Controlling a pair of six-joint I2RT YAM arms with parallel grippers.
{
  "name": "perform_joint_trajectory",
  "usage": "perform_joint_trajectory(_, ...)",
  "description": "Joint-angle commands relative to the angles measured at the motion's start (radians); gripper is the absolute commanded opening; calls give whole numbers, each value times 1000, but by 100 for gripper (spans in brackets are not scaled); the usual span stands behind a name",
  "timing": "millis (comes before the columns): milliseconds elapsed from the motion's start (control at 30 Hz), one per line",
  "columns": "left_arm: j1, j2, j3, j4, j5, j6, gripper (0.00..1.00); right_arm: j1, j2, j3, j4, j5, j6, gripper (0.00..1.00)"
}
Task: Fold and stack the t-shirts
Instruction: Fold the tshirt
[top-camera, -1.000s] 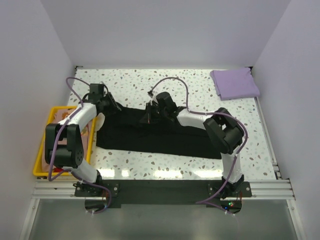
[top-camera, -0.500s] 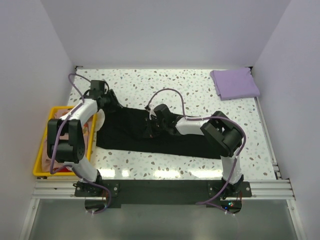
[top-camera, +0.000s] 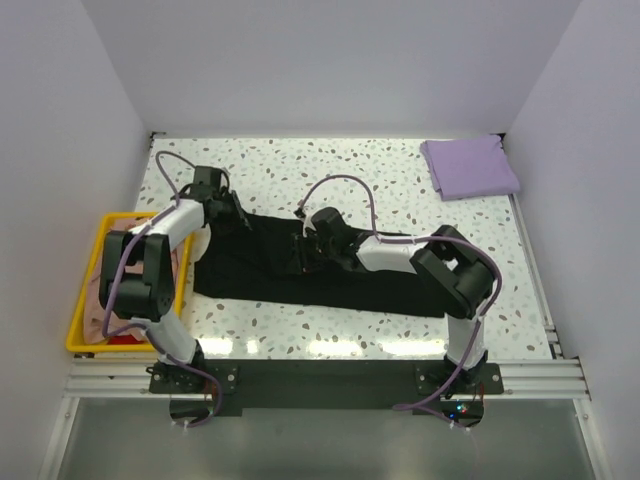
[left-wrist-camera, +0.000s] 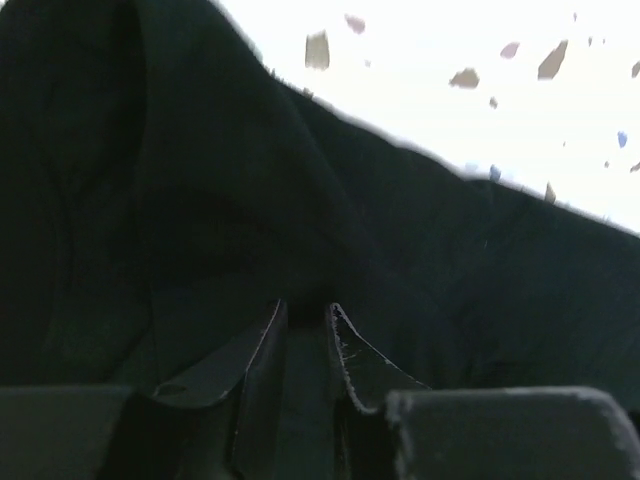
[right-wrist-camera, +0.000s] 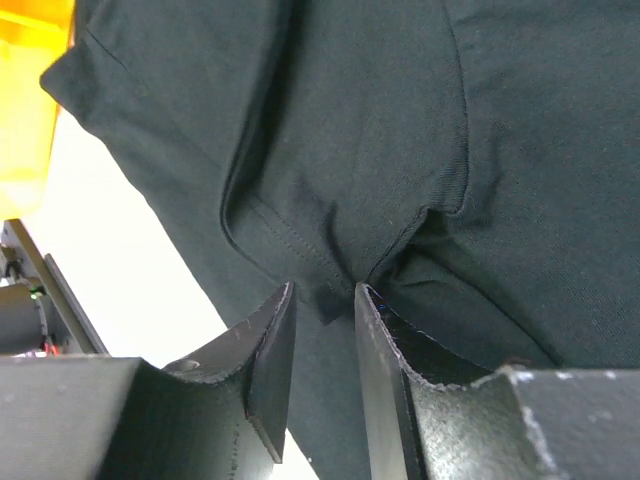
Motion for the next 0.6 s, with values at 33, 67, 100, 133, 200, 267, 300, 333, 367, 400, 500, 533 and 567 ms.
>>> perform_joint_trajectory(33, -6, -133, -87, -4, 35, 31, 24, -1, -83, -1, 37, 47, 22, 34)
perform_joint_trajectory(67, -6, -148, -101, -5, 37, 34, 23, 0, -88, 0, 34, 52, 26, 35)
perform_joint_trajectory(100, -6, -177, -124, -10, 37, 36, 22, 0, -92, 2, 27, 55, 31, 35)
perform_joint_trajectory(133, -6, -191, -139, -8, 40, 36, 20, 0, -101, 8, 21, 67, 31, 35)
perform_joint_trajectory(200, -6, -231, -178, -11, 47, 39, 19, 0, -105, 25, -8, 84, 31, 35)
perform_joint_trajectory(267, -4, -256, -213, -5, 40, 39, 18, 0, -105, 37, -25, 107, 31, 36)
perform_joint_trajectory(300, -3, -275, -222, 2, 37, 36, 18, 0, -103, 48, -24, 113, 31, 36)
perform_joint_trajectory(333, -1, -283, -228, 8, 35, 34, 19, 0, -100, 54, -21, 125, 34, 37)
perform_joint_trajectory(367, 0, -283, -227, 8, 32, 31, 19, 0, -80, 68, -19, 125, 36, 38)
perform_joint_trajectory(400, 5, -286, -225, 5, 29, 30, 19, -1, -63, 112, -33, 122, 37, 38)
perform_joint_trajectory(500, 20, -300, -207, -2, 6, 22, 20, -1, 22, 213, -58, 115, 46, 38)
perform_joint_trajectory(533, 28, -305, -202, -10, -2, 16, 20, 0, 44, 239, -70, 113, 49, 38)
perform_joint_trajectory(567, 35, -318, -190, -14, -5, 16, 21, 0, 84, 262, -76, 116, 59, 38)
